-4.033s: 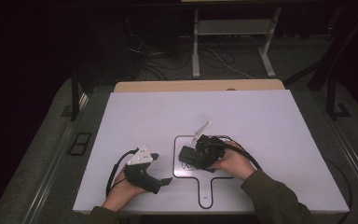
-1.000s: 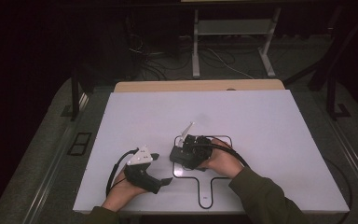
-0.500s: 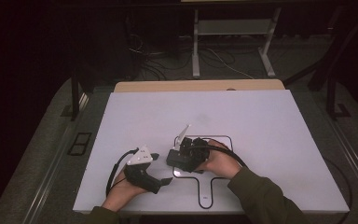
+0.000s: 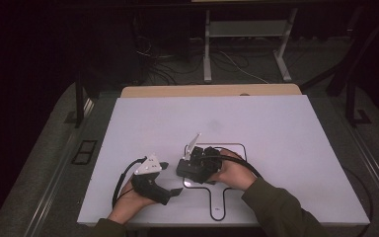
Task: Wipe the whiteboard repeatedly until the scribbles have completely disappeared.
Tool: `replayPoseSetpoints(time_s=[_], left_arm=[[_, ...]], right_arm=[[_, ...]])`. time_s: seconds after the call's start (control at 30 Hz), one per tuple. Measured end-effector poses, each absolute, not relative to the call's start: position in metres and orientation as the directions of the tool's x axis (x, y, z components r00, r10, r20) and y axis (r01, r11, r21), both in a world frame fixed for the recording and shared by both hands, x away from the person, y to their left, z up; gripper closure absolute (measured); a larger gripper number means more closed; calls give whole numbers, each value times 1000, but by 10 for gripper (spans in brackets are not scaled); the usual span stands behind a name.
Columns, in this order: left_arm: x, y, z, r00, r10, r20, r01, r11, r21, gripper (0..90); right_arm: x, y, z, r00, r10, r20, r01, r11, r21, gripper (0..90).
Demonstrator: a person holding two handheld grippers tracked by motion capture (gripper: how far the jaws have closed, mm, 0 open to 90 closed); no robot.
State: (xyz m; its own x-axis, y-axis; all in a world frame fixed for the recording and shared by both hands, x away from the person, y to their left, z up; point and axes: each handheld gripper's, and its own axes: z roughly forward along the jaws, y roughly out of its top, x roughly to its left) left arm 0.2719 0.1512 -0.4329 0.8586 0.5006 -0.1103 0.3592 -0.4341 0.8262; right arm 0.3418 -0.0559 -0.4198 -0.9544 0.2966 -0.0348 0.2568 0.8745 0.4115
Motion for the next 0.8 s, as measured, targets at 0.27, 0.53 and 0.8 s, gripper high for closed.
replayPoseSetpoints(time_s=[0.27, 0.53, 0.8], left_arm=[[272, 152, -433, 858, 502, -113, 362, -433, 825, 0], [271, 151, -432, 859, 500, -107, 356, -435, 827, 0], [272, 151, -432, 859, 500, -109, 358, -434, 827, 0]], right_arm=[[340, -57, -420, -954, 298, -40, 258, 878, 403, 386], [345, -60, -421, -935, 351, -44, 302, 857, 418, 386], [331, -58, -420, -957, 287, -35, 249, 879, 406, 386]])
